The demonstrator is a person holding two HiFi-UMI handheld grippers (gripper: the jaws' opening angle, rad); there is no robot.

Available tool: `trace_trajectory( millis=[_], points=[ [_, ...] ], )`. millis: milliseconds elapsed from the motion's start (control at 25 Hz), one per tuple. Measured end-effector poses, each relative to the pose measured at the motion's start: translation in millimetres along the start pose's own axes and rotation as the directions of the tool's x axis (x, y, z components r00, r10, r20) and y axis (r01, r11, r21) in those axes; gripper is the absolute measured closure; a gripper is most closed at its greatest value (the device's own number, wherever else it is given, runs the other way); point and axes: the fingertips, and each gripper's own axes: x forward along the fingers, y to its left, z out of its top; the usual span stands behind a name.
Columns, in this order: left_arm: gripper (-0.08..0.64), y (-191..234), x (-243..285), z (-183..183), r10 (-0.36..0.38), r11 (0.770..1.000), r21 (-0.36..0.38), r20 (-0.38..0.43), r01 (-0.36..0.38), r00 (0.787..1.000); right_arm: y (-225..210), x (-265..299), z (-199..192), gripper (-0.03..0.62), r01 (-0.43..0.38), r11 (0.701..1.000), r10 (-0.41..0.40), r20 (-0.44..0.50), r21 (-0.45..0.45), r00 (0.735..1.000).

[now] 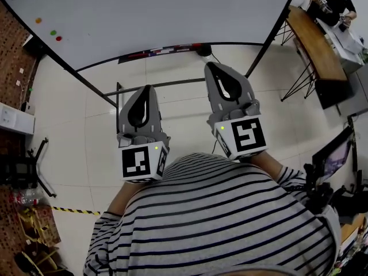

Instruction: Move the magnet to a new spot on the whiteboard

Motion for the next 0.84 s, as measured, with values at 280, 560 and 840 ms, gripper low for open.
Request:
trace_trajectory(
  millis=[280,560,840],
  points=[
    [0.545,17.7,-3.8,-1.3,-0.026,1.000,-0.002,-0.026,0.026,0.999,29.6,13.0,3.7,0.592,-0.028,1.000,0.028,-0.012,-0.007,1.000],
    [0.545,34.2,1.9,-10.0,-0.067,0.997,-0.030,-0.045,0.066,0.997,44.9,33.1,-6.0,0.592,-0.015,1.000,0.014,-0.071,-0.025,0.997],
    [0.545,25.9,-5.1,-23.6,-0.083,0.995,-0.057,-0.082,0.079,0.993,50.1,21.7,-6.6,0.591,-0.023,0.999,0.021,-0.070,-0.031,0.997]
  ],
)
